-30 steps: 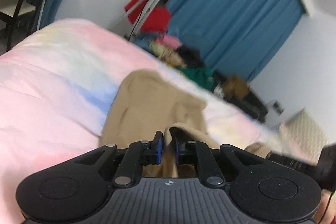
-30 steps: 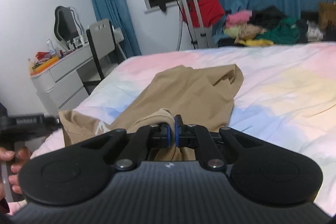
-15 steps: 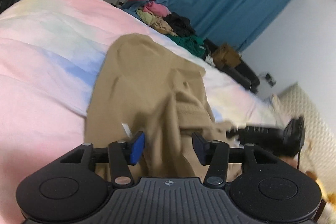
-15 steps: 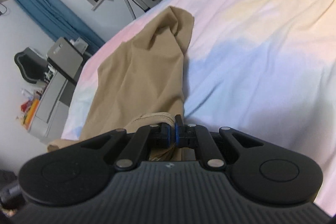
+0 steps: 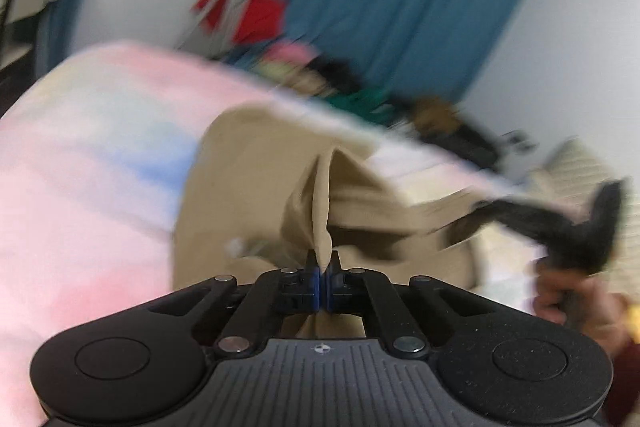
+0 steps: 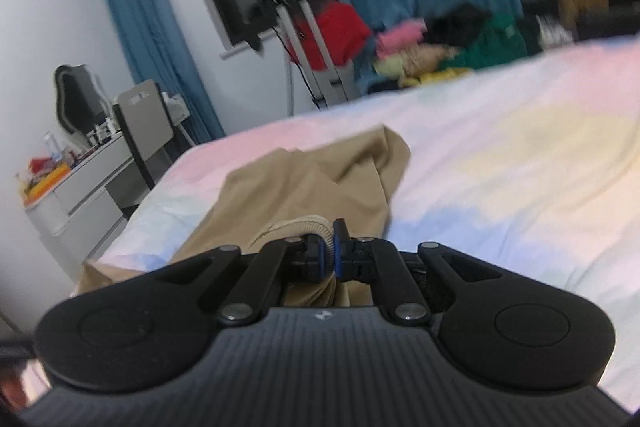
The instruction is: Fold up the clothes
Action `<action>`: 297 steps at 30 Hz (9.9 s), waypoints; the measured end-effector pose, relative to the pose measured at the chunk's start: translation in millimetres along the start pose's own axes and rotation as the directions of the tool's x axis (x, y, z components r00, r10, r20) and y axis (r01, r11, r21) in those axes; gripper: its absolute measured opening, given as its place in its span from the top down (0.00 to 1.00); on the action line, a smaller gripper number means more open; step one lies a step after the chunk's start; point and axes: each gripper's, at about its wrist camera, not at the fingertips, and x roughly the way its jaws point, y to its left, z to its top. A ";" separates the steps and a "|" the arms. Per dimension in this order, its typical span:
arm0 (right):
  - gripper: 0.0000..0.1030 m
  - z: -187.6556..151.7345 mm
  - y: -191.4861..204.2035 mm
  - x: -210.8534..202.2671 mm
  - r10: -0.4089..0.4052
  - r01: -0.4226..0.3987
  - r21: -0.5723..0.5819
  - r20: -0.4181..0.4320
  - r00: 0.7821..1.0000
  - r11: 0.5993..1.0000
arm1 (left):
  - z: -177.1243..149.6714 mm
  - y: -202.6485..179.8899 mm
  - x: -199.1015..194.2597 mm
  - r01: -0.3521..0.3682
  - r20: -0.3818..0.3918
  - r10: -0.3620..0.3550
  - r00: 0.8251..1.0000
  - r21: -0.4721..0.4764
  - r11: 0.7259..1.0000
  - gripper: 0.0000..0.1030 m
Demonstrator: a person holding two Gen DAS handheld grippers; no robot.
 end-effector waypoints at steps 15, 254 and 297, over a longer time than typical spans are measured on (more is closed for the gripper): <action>0.92 10.0 -10.1 -38.3 0.100 -0.099 0.012 -0.022 0.995 0.995 | 10.6 59.6 -19.2 0.090 -0.017 -0.091 0.996 -0.067 0.994 0.93; 0.31 110.4 26.9 84.3 -0.009 0.008 -0.022 -0.038 0.999 1.000 | 159.5 24.2 132.0 -0.496 0.113 0.486 0.867 0.089 0.864 0.08; 0.00 -31.8 8.4 -84.5 -0.023 0.016 0.065 0.108 0.994 0.998 | 16.7 68.5 32.1 -0.398 -0.026 0.411 0.911 -0.306 0.865 0.01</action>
